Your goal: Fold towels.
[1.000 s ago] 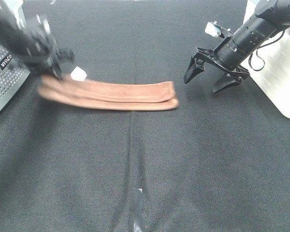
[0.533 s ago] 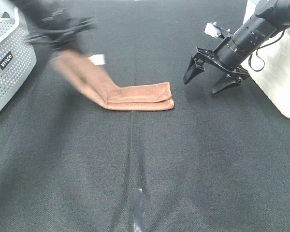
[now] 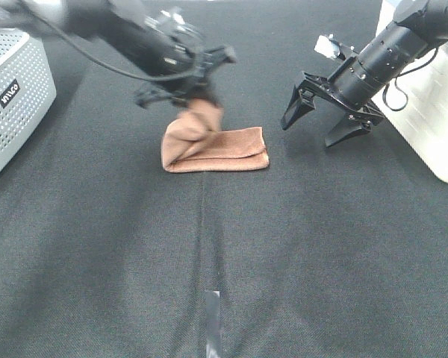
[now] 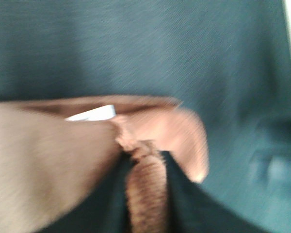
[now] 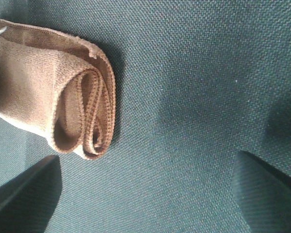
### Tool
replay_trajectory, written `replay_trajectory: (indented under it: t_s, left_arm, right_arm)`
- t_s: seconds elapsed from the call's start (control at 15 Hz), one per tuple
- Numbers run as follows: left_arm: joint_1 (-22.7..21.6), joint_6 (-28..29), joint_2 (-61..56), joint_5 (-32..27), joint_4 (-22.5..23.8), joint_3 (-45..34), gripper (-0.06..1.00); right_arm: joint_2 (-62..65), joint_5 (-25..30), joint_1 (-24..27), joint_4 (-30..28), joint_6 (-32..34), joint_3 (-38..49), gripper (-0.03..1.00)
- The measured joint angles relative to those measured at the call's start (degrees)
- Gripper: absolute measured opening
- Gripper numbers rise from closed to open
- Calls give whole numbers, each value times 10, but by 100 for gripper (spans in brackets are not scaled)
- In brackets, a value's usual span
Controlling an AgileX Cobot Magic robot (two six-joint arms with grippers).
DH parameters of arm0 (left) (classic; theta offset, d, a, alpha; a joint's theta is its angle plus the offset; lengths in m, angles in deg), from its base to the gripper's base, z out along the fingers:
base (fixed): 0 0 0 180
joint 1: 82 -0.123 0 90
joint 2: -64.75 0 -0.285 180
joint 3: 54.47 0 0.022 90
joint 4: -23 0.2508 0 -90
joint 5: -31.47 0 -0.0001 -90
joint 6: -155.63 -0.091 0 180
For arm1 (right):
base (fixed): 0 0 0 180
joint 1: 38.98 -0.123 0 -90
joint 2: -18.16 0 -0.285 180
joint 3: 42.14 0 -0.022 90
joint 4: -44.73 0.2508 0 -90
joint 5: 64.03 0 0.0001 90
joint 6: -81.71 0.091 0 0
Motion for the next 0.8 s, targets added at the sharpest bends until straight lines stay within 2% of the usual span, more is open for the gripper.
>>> replay_trajectory:
  t_s: [0.07,0.2,0.33,0.47,0.6,0.8]
  left_arm:
    - [11,17,6,23,-4,2,45]
    - [28,28,10,60,-25,2,60]
    - [32,29,10,85,-52,3,62]
    - [25,29,4,97,-50,3,62]
    - [-2,29,-17,105,-12,3,63]
    - [-56,29,-40,101,26,5,63]
  right_arm:
    - [0,0,0,0,0,0,89]
    - [0,6,0,0,0,0,89]
    - [0,15,0,0,0,0,89]
    - [0,24,0,10,0,0,89]
    - [7,32,0,38,-4,0,89]
    - [31,44,-10,116,-34,-1,89]
